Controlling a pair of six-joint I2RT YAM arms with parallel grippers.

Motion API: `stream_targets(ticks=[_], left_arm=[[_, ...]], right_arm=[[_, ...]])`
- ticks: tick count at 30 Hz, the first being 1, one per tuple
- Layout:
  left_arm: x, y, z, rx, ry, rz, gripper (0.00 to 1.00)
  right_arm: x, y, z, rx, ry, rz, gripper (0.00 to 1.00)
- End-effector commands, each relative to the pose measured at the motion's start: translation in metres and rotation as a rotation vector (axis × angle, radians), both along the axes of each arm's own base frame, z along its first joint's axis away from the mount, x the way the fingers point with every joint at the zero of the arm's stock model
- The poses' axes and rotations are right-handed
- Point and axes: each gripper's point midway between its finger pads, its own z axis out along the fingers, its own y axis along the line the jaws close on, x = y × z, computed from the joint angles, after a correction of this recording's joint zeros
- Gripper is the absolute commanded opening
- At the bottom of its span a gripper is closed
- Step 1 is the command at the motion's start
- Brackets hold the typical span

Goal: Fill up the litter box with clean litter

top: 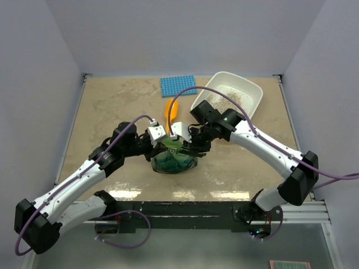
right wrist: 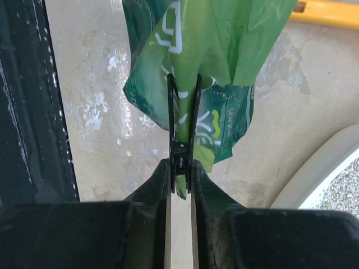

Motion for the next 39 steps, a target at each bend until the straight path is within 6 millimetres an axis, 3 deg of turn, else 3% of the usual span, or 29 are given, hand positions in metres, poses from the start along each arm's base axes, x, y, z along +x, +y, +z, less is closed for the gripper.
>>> stream_targets(ticks=[1,9,19,25,29,39], left_arm=[[0.005,-0.008,0.031,-0.083,-0.094,-0.017,0.0],[0.004,-0.008,0.033,-0.087,-0.102,-0.018,0.0],[0.004,-0.008,0.032,-0.089,-0.099,-0.019,0.0],[0.004,-0.008,0.031,-0.086,-0.096,-0.02,0.0],[0.004,-0.008,0.032,-0.087,-0.096,-0.019,0.0],[0.003,-0.008,0.031,-0.087,-0.097,-0.02,0.0]], right_arm=[[0.006,0.051,0.044,0.267,-0.071,0.037,0.0],[0.008,0.05,0.036,0.243,-0.045,0.006,0.0],[-0.005,0.01,-0.002,0.012,-0.007,-0.005,0.0],[-0.011,-0.006,0.002,-0.048,-0.002,0.003,0.0],[-0.013,-0.008,0.003,-0.042,-0.005,0.002,0.0],[-0.016,-0.009,-0.018,-0.036,0.012,-0.022,0.0]])
